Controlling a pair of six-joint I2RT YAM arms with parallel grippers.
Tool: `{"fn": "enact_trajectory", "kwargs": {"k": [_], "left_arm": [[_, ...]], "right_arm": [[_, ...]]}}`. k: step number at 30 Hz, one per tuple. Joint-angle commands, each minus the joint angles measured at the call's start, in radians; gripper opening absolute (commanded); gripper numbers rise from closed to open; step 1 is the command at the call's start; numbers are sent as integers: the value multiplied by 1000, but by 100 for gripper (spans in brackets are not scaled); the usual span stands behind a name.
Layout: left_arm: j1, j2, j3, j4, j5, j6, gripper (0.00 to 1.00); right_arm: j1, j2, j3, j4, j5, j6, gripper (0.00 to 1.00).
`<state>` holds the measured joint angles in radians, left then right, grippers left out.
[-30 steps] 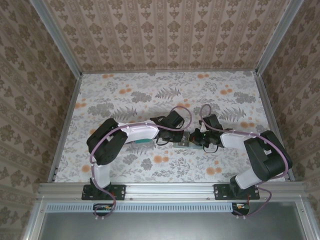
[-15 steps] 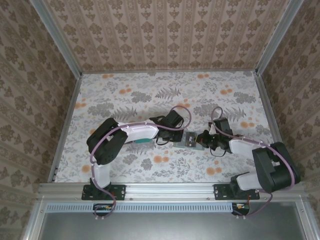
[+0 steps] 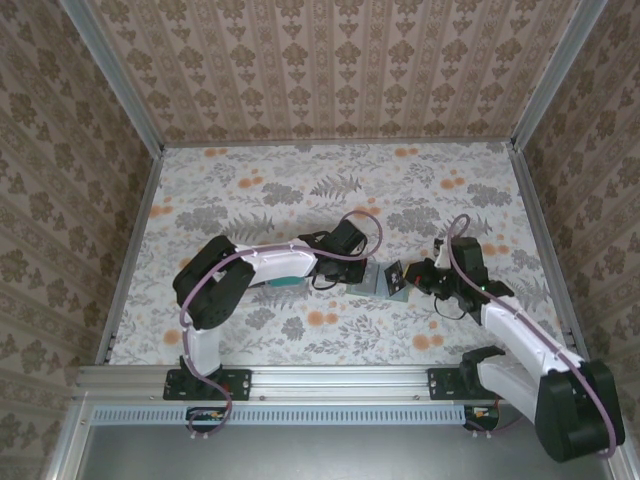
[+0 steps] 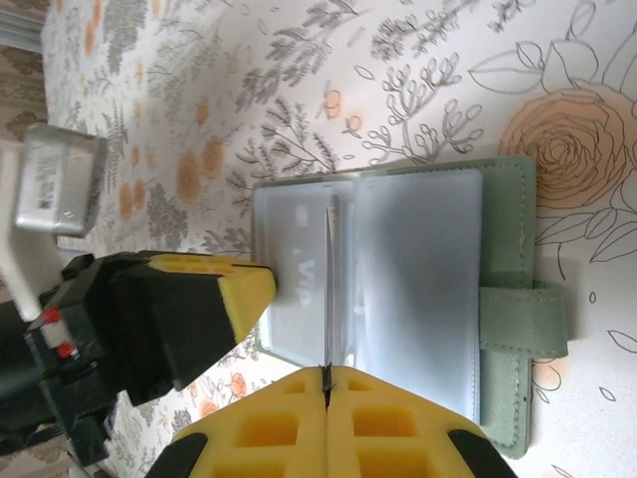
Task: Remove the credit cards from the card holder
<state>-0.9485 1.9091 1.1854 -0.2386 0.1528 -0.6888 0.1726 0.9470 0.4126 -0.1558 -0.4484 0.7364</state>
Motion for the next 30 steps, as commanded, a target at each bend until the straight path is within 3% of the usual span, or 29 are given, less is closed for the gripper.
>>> {"fn": "enact_trajectory", "kwargs": {"k": [1,5,10,15,25,30], "left_arm": [[-9,-84,30,-22,-17,-1,1],[-8,-211,22,-39,-101,20,31],[4,-397,-12,-107,-240,57,59],[38,-628,-107,-149,-362,59,99],[127,-1081,-301,-209,-481,59,100],[158,-1235,-325,-283,-512,73,100]], "right_arm": [[-1,-60,33,-96,22,-46,0],[25,-86,86,-127,25,-88,0],[129,-74,177,-141,103,-150,0],[251,2,277,-123,168,-209,0],[486,208,496,-73,267,-387,0],[587,329,607,-45,289,-503,0]]}}
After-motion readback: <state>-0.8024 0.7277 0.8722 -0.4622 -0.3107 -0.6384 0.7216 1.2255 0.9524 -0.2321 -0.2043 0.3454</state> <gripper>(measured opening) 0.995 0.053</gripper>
